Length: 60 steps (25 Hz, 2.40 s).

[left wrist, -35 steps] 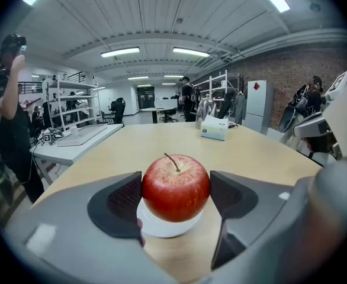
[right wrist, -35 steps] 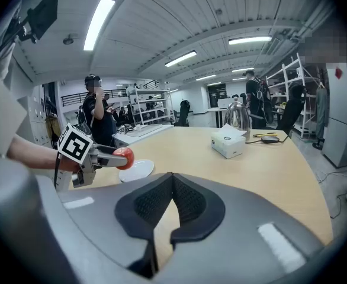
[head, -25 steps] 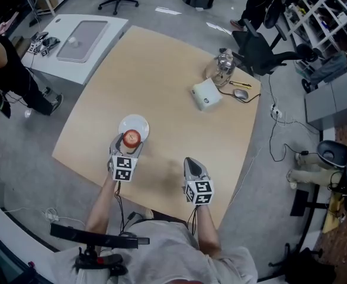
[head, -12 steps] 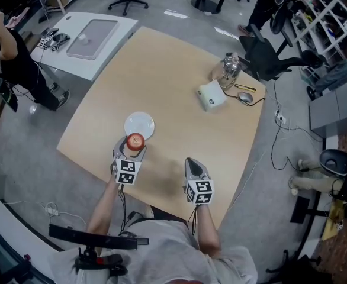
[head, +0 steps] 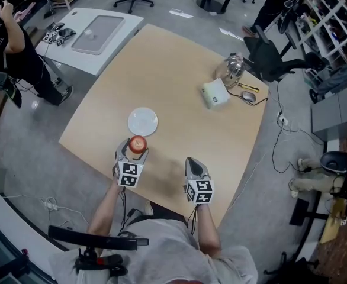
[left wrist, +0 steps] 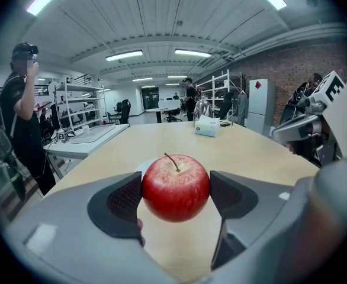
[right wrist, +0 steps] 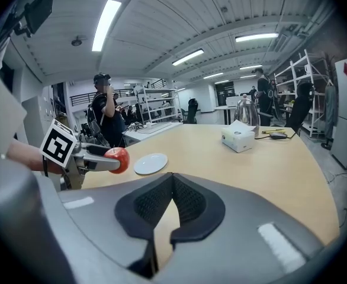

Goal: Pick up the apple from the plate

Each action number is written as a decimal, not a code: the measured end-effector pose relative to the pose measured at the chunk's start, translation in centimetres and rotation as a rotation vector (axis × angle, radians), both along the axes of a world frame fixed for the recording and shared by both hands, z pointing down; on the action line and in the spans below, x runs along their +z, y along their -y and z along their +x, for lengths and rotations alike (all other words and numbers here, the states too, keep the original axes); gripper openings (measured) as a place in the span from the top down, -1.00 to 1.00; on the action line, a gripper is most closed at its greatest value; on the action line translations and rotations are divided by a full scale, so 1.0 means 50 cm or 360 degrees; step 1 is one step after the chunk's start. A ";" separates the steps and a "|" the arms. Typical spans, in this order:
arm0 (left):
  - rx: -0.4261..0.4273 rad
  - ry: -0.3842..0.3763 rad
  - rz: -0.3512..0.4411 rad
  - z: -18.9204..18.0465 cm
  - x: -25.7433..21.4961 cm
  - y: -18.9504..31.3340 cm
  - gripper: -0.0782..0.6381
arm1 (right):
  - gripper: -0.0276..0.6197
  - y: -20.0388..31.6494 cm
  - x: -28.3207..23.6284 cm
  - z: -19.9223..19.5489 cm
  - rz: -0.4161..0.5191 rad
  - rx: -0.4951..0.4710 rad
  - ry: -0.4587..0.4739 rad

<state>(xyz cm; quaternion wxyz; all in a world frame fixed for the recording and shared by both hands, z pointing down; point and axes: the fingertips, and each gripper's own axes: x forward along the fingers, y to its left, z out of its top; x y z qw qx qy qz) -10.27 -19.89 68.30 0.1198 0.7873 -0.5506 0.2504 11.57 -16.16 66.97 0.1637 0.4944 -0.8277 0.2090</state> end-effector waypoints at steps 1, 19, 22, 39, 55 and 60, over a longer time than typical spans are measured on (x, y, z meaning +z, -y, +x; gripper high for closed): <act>-0.0002 -0.0006 -0.0009 0.001 0.003 -0.004 -0.28 | 0.90 -0.002 0.003 0.000 -0.0006 -0.0003 -0.0001; -0.0049 -0.0052 -0.0083 -0.017 0.046 -0.057 -0.28 | 0.90 -0.012 0.032 -0.043 -0.0067 -0.0088 -0.0019; -0.0050 -0.0064 -0.0087 -0.016 0.055 -0.064 -0.28 | 0.90 -0.011 0.037 -0.047 -0.0073 -0.0098 -0.0020; -0.0063 -0.0033 -0.0125 -0.022 0.094 -0.112 -0.28 | 0.90 -0.030 0.072 -0.048 -0.0119 -0.0131 -0.0025; -0.0057 0.0012 -0.0198 -0.027 0.128 -0.147 -0.28 | 0.90 -0.035 0.083 -0.047 -0.0140 -0.0146 -0.0028; -0.0080 -0.0005 -0.0198 -0.033 0.136 -0.153 -0.28 | 0.90 -0.040 0.086 -0.048 -0.0142 -0.0150 -0.0031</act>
